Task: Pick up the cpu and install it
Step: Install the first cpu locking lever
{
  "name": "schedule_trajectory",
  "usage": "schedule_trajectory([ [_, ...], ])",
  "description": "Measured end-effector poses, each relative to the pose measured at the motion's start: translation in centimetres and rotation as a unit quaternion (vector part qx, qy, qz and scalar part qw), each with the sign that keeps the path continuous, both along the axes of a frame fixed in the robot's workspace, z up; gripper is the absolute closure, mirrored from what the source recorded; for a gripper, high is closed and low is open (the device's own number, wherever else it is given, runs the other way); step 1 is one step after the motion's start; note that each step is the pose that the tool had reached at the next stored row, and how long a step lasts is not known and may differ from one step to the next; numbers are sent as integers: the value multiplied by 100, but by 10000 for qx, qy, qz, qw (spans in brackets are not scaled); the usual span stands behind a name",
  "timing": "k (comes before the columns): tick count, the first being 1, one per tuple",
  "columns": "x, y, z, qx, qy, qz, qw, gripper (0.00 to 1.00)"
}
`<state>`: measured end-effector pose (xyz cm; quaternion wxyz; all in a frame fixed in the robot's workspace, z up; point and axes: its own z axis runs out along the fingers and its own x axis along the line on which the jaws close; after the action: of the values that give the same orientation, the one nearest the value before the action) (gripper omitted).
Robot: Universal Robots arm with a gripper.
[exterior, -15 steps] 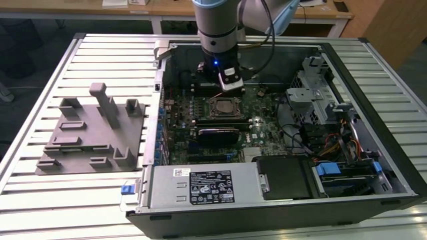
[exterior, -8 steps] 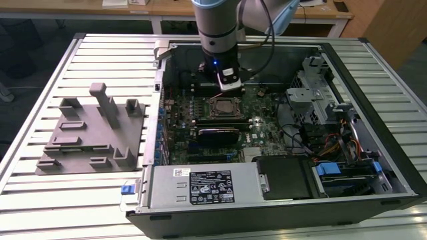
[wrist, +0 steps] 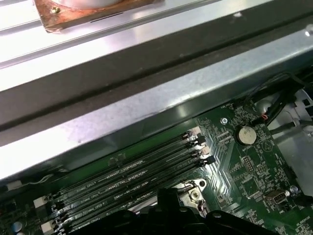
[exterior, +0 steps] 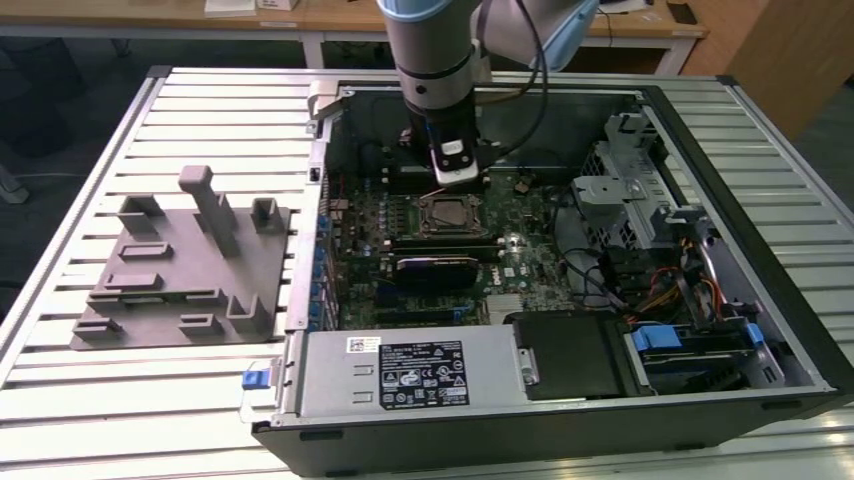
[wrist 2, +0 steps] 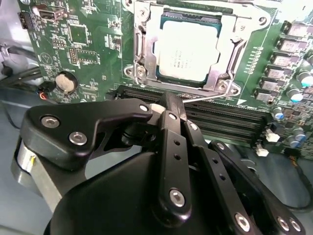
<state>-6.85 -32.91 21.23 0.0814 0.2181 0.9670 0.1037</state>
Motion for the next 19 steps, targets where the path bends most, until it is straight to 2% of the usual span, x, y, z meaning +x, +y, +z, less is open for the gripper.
schedule_trajectory([
  [4, 0, 21, -17, 1, -23, -85, 10000, 89],
  [11, -1, 39, -46, 0, -87, -239, 9997, 89],
  [19, -35, 80, -66, 0, -108, -415, 9991, 89],
])
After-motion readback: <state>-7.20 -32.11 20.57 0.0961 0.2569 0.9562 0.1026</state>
